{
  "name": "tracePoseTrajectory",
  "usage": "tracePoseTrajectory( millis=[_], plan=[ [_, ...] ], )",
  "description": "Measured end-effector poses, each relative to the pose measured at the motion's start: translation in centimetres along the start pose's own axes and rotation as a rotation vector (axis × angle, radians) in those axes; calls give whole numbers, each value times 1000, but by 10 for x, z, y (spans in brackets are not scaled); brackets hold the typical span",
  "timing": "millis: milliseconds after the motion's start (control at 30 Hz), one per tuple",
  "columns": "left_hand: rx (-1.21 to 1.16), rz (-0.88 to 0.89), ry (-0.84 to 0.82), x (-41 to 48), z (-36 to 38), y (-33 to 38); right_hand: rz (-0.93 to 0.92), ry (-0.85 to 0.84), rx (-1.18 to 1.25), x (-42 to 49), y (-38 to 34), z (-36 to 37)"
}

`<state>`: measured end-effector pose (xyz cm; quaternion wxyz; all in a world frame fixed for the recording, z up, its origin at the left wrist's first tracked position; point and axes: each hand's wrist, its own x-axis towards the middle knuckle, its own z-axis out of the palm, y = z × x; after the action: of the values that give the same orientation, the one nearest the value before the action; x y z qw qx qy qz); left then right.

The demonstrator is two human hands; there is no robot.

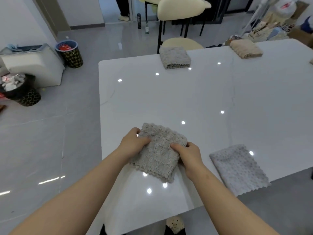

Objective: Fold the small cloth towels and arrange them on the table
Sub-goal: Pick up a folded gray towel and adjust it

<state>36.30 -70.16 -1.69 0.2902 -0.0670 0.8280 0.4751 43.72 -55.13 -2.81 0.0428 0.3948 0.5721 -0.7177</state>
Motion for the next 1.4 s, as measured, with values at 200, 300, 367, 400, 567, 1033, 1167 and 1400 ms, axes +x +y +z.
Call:
tracePoseTrajectory(
  millis=[200, 300, 367, 400, 567, 1033, 1167, 1400],
  plan=[
    [44, 69, -167, 8, -62, -12, 2, 114, 176, -26, 15, 66],
    [82, 97, -238, 12, -86, -22, 20, 159, 215, -39, 26, 91],
    [96, 101, -268, 14, -94, -27, 28, 175, 223, -46, 31, 100],
    [94, 101, -281, 15, -97, -29, 27, 178, 226, -48, 34, 103],
    [88, 111, -300, 18, -97, -28, 33, 149, 249, -60, 40, 106],
    [221, 277, -557, 78, -126, -6, 10, 434, 404, -40, 40, 160],
    [355, 338, -721, 102, -151, 0, -11, 517, 476, -34, 33, 198],
    [371, 382, -820, 127, -167, 11, -19, 520, 608, -35, 36, 237]
  ],
)
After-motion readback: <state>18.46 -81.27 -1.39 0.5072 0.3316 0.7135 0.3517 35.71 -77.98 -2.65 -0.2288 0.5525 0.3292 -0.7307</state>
